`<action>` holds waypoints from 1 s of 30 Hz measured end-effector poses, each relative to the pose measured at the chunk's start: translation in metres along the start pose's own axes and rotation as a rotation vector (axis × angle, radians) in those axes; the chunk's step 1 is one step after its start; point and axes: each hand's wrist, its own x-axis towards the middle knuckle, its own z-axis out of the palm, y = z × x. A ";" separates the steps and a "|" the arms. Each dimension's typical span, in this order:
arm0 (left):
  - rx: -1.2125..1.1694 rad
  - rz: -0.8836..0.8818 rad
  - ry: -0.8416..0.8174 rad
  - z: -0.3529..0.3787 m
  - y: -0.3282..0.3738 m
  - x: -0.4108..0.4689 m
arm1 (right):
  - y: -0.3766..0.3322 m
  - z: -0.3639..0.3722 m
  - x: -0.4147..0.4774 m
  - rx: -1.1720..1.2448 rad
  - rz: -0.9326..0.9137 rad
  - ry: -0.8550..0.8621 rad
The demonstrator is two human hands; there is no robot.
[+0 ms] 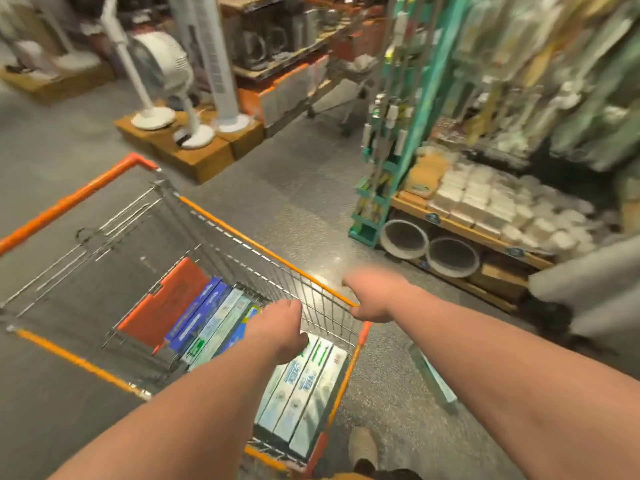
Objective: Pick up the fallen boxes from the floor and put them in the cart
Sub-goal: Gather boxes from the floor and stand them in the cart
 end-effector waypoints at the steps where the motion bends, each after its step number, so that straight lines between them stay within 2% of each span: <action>1: 0.021 0.073 0.005 0.001 0.002 -0.002 | -0.002 0.005 -0.015 0.023 0.060 0.005; 8: 0.254 0.545 -0.033 0.016 0.014 -0.038 | -0.051 0.051 -0.154 0.165 0.483 -0.044; 15: 0.360 0.967 0.012 0.018 0.106 -0.116 | -0.096 0.072 -0.300 0.241 0.814 0.036; 23: 0.539 1.291 0.003 0.048 0.194 -0.220 | -0.162 0.127 -0.450 0.378 1.176 0.127; 30: 0.707 1.539 -0.016 0.102 0.237 -0.334 | -0.266 0.201 -0.565 0.623 1.446 0.105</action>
